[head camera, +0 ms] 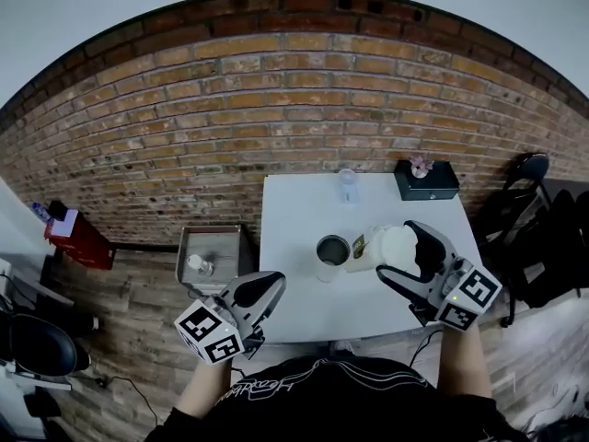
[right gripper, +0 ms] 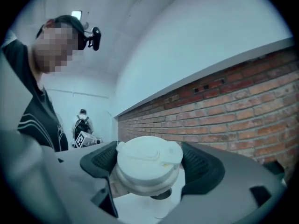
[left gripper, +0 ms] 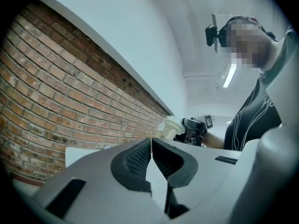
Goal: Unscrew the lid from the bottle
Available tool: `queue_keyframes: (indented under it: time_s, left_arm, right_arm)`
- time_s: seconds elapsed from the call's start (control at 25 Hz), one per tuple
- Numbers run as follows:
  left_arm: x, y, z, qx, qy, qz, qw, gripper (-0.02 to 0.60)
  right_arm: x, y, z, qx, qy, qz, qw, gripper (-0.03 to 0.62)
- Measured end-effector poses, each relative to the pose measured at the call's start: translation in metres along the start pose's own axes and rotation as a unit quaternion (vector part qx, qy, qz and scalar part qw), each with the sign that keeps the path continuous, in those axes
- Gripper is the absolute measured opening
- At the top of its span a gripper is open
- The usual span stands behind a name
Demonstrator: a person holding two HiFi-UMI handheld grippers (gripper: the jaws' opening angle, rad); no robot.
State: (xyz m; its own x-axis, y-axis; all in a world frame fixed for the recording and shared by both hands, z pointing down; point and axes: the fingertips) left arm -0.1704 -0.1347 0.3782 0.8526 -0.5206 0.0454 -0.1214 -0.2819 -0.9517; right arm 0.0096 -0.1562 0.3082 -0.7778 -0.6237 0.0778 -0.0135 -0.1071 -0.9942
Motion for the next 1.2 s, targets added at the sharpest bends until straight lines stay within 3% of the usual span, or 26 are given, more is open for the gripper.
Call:
queue_keyframes:
  time_s: [0.2,0.4,0.56,0.8,1.2]
  left_arm:
    - [-0.016,0.005,0.041,0.041,-0.038,0.001,0.9984,0.037]
    - [-0.029,-0.007,0.048,0.029,0.002,-0.027,0.9992,0.034]
    - [-0.031,-0.021,0.058,0.029,0.03,-0.056,0.9975,0.032]
    - [-0.03,-0.034,0.107,0.035,0.039,-0.075,0.9958,0.032]
    - [-0.049,-0.053,0.186,0.048,0.046,-0.077,0.9948,0.032]
  right_arm:
    - [-0.055,-0.037,-0.005,0.095,-0.105,0.027,0.99,0.419]
    - [-0.086,-0.081,-0.022,0.135,-0.147,-0.006,0.98,0.419]
    - [-0.097,-0.089,-0.038,0.145,-0.152,-0.005,0.978,0.419]
    - [-0.125,-0.088,-0.072,0.143,-0.132,-0.004,0.981,0.419]
    - [-0.171,-0.081,-0.136,0.118,-0.096,0.012,0.988,0.419]
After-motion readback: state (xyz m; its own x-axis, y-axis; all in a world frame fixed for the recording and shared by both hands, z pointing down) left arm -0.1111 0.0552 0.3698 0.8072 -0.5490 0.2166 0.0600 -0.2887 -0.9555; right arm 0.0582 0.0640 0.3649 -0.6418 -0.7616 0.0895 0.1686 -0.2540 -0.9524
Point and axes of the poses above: the fingertips, and each gripper's own axes: x forward along the fingers, z to its right, y out of its top, and after that the axes turned 3 degrees about -z, right-handed
